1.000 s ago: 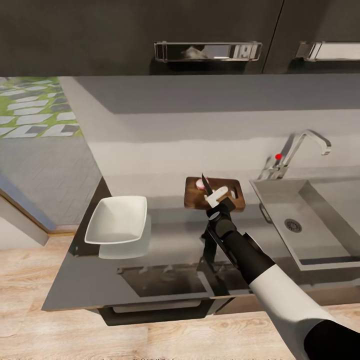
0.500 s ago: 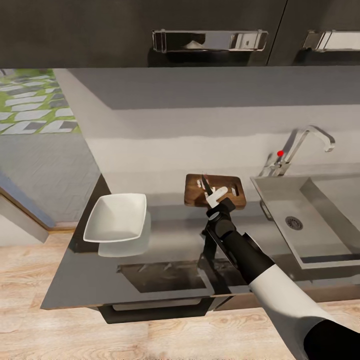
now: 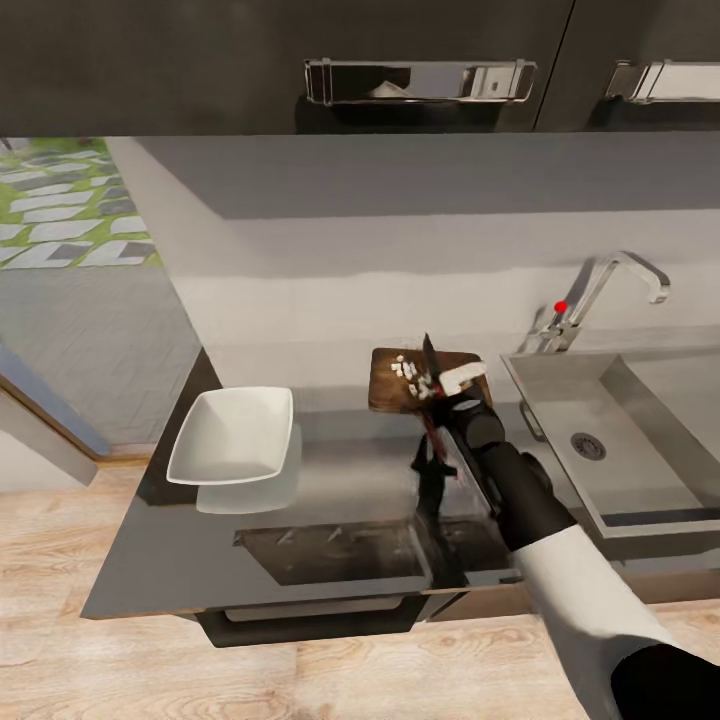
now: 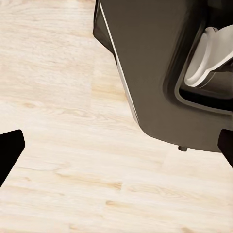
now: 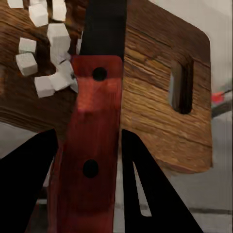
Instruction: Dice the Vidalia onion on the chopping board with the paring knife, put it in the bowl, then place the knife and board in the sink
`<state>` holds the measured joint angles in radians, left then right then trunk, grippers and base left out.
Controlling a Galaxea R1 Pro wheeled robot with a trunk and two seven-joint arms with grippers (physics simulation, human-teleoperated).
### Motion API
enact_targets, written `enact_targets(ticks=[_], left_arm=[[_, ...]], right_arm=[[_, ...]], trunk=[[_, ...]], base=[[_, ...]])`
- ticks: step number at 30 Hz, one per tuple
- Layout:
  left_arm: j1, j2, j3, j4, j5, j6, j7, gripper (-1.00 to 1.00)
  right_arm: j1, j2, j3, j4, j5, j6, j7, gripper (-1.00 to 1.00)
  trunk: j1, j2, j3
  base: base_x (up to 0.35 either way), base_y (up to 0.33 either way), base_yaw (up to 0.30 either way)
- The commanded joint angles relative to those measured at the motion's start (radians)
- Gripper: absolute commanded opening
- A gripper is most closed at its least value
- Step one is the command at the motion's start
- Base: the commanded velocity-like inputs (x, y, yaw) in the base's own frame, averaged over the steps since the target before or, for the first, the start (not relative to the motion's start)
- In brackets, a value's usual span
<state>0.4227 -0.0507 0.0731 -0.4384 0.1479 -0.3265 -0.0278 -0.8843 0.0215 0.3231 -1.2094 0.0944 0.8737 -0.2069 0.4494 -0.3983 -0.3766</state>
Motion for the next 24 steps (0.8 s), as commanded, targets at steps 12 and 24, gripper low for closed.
enact_targets(ticks=[12, 24], left_arm=[[0.001, -0.001, 0.004, -0.002, 0.004, 0.000, -0.003, 1.00], [0.001, -0.001, 0.004, -0.002, 0.004, 0.000, -0.003, 1.00]], right_arm=[[-0.001, -0.175, -0.137, -0.016, -0.100, 0.002, 0.476, -1.00], [-0.001, -0.178, -0.137, -0.015, -0.099, 0.002, 0.481, -1.00]], trunk=[[0.001, -0.002, -0.002], [0.001, -0.002, -0.002]], base=[[0.000, -0.057, 0.000], [0.000, -0.299, 0.000]])
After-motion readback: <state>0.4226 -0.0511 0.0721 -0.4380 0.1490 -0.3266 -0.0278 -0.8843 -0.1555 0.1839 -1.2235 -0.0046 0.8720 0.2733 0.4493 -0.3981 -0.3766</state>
